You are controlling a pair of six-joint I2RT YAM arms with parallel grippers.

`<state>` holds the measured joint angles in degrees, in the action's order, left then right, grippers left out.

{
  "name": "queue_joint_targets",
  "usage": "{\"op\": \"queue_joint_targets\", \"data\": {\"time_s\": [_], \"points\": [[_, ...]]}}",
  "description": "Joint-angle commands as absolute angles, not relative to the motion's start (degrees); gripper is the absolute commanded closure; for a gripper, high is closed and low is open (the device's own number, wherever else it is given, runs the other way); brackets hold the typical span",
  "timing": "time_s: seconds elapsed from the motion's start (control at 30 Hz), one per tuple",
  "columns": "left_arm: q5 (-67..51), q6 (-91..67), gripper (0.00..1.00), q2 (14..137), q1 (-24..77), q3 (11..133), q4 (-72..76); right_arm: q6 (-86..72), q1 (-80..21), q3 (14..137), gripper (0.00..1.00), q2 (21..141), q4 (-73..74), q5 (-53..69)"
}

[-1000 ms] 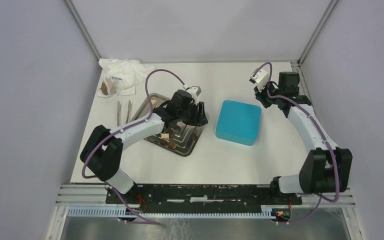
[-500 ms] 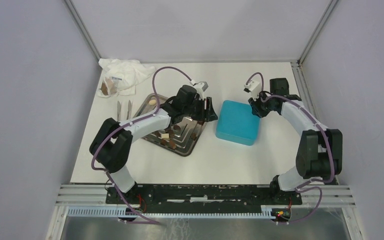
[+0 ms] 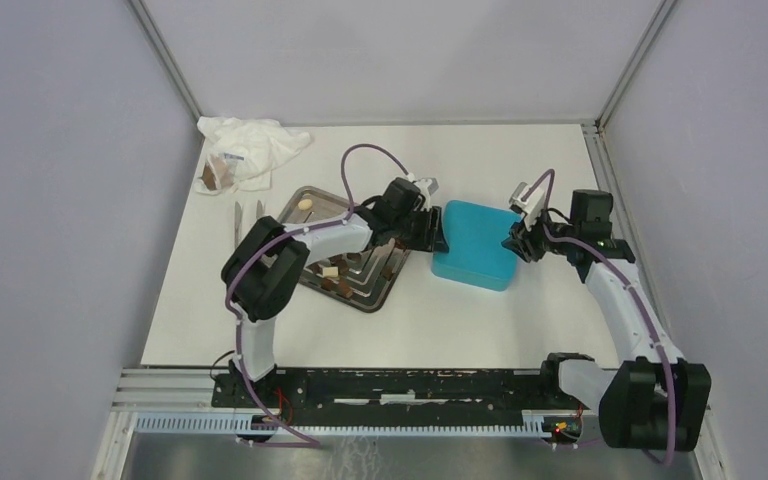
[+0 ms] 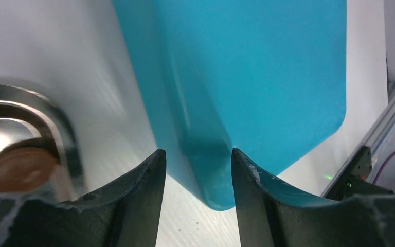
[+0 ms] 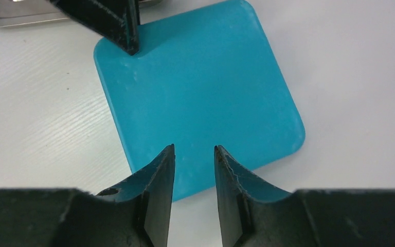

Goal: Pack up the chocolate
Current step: Close the box lid on the packing box, then reset both arms

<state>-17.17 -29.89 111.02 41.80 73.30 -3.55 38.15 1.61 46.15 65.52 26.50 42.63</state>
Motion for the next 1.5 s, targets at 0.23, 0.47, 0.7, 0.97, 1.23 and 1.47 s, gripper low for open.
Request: {"op": "queue_joint_targets", "data": {"time_s": [0.23, 0.47, 0.7, 0.97, 1.23, 1.47], "points": [[-24.15, -39.64, 0.39, 113.11, 56.08, 77.41, 9.07, 35.69, 8.91, 43.44, 0.60, 56.08, 22.53, 44.91], [-6.36, -34.98, 0.39, 95.46, 56.02, 67.38, 7.01, 37.02, 13.14, 45.86, 0.45, 52.66, 23.98, 42.50], [11.36, -24.68, 0.00, 72.04, 54.21, 62.55, -3.04, 26.90, 13.48, 50.20, 0.02, 47.16, 17.36, 35.81], [12.99, -20.70, 0.00, 61.05, 51.24, 71.09, -21.71, 13.38, 13.45, 65.75, 0.02, 47.23, 21.09, 38.75], [17.24, -22.74, 0.00, 50.27, 51.26, 70.95, -25.73, -2.14, 13.47, 71.63, 0.02, 46.91, 22.32, 36.64], [15.70, -23.09, 0.00, 45.94, 51.23, 70.09, -25.93, -3.60, 13.96, 71.81, 0.02, 46.76, 21.95, 38.82]]}}
